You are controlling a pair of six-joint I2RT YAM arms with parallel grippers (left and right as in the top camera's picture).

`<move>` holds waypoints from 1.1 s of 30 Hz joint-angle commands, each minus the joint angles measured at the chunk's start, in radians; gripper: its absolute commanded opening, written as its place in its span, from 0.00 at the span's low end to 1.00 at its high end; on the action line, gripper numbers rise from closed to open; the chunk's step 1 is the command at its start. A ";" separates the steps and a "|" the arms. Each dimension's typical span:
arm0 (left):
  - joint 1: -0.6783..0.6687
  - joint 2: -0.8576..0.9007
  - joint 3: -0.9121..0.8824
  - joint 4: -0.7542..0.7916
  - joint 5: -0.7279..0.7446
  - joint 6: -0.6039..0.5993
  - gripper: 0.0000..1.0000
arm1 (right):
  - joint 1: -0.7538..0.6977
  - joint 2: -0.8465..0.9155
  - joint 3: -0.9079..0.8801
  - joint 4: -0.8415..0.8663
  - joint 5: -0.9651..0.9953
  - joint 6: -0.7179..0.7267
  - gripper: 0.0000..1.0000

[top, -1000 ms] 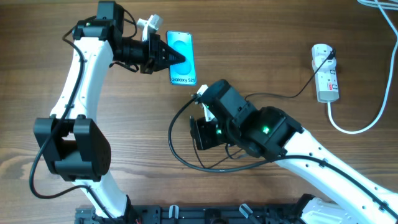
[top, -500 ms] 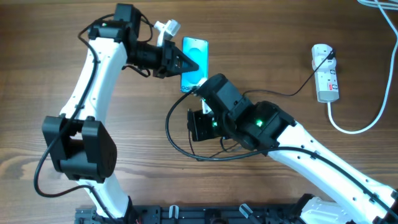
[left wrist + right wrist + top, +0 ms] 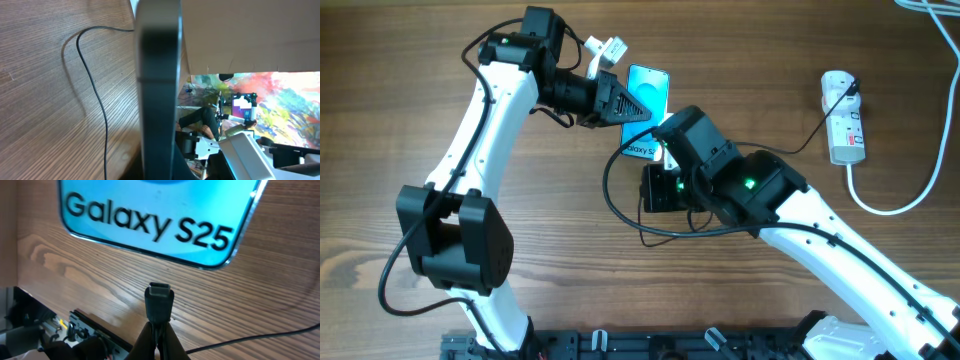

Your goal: Plug charger to phone and switch on socket

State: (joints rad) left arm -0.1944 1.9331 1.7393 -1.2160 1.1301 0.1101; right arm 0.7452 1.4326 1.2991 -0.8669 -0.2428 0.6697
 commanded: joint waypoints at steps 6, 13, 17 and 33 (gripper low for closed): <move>0.002 -0.028 0.002 -0.008 0.068 0.039 0.04 | 0.000 0.014 0.009 0.006 -0.047 0.003 0.04; 0.002 -0.028 0.002 -0.008 0.076 0.014 0.04 | 0.000 0.042 0.008 0.011 -0.077 -0.010 0.04; 0.002 -0.028 0.002 0.008 0.008 0.013 0.04 | 0.000 0.041 0.008 0.006 -0.077 -0.015 0.04; 0.145 -0.027 -0.001 0.041 -0.729 -0.575 0.04 | -0.003 0.072 0.159 -0.148 0.003 -0.072 0.92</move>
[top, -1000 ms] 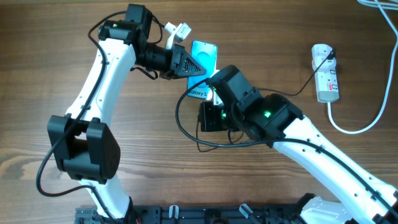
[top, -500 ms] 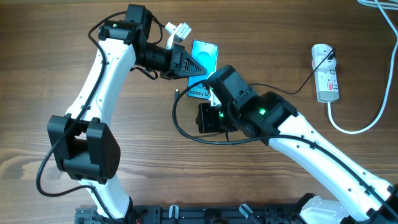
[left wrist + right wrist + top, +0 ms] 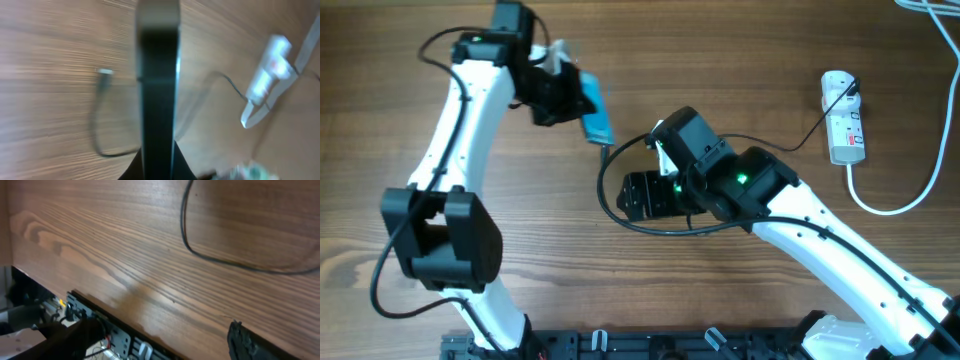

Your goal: Plug charger to phone and switch on socket

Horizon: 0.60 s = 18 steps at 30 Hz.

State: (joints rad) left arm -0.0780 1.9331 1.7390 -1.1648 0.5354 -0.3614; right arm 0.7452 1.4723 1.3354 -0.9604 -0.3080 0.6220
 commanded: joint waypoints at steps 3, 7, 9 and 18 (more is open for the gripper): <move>0.047 -0.027 -0.001 -0.024 -0.168 -0.131 0.04 | -0.003 0.106 0.295 -0.188 0.156 -0.042 0.94; 0.083 -0.027 -0.001 -0.056 -0.257 -0.243 0.04 | -0.003 0.270 0.530 -0.333 0.198 -0.053 0.95; 0.103 -0.027 -0.001 -0.070 -0.257 -0.242 0.04 | -0.003 0.386 0.642 -0.394 0.196 -0.064 0.95; 0.168 -0.027 -0.002 -0.143 -0.354 -0.253 0.04 | -0.003 0.690 0.776 -0.348 0.239 0.060 0.74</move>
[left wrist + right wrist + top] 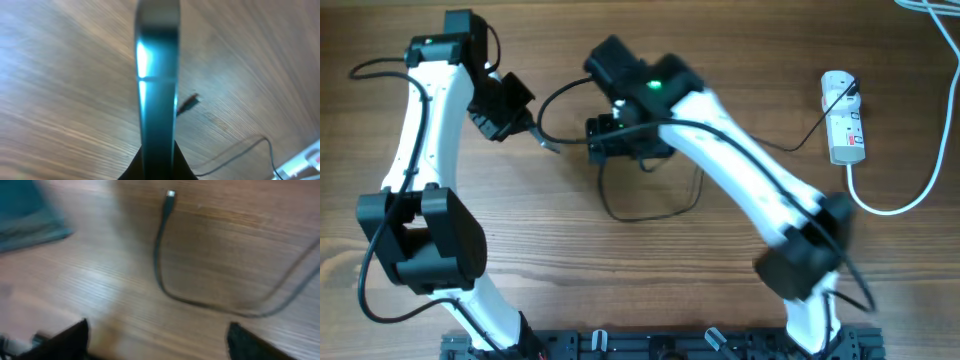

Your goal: Plug charger to phone and switch on socket

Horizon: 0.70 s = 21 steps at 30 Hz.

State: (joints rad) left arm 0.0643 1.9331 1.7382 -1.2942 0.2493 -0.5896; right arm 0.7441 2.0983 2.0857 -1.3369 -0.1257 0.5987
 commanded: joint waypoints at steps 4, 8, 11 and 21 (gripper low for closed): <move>0.067 -0.027 -0.001 -0.024 -0.076 -0.025 0.04 | 0.001 0.134 0.025 0.097 0.058 0.092 0.63; 0.096 -0.027 -0.001 -0.035 -0.076 -0.025 0.04 | 0.001 0.191 0.021 0.138 0.064 0.094 0.51; 0.103 -0.027 -0.001 -0.042 -0.076 -0.025 0.04 | 0.005 0.225 0.021 0.182 0.074 0.116 0.46; 0.104 -0.027 -0.001 -0.045 -0.076 -0.024 0.04 | 0.058 0.299 0.020 0.304 0.195 0.167 0.41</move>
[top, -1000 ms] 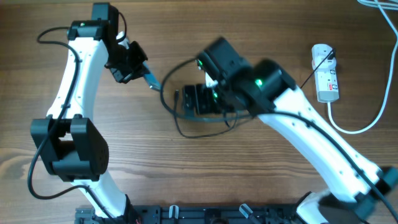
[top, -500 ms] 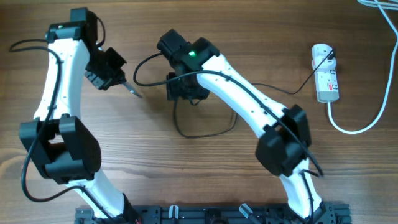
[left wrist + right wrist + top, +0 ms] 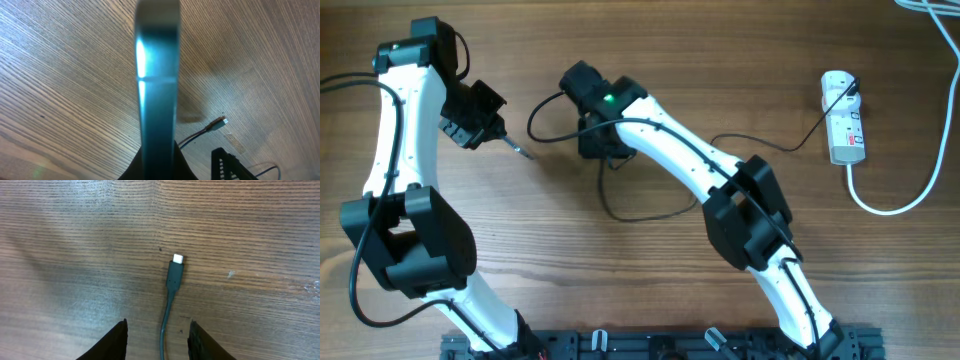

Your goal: Plug charger to phone and switch on socket

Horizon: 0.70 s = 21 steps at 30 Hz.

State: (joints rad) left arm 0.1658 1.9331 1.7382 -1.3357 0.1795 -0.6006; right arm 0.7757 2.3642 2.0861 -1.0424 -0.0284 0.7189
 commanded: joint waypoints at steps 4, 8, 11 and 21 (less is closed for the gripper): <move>0.003 -0.027 -0.001 -0.008 -0.007 -0.013 0.04 | 0.032 0.066 0.019 0.015 0.119 0.072 0.41; 0.003 -0.027 -0.001 -0.008 -0.006 -0.010 0.04 | 0.031 0.095 0.019 0.025 0.118 0.070 0.41; 0.003 -0.027 -0.001 -0.008 -0.006 -0.010 0.04 | 0.033 0.107 0.019 0.029 0.118 0.070 0.40; 0.003 -0.027 -0.001 -0.008 -0.006 -0.010 0.04 | 0.032 0.114 0.019 -0.016 0.167 0.063 0.20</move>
State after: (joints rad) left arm 0.1658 1.9331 1.7382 -1.3430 0.1795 -0.6010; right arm 0.8101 2.4573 2.0861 -1.0313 0.0864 0.7818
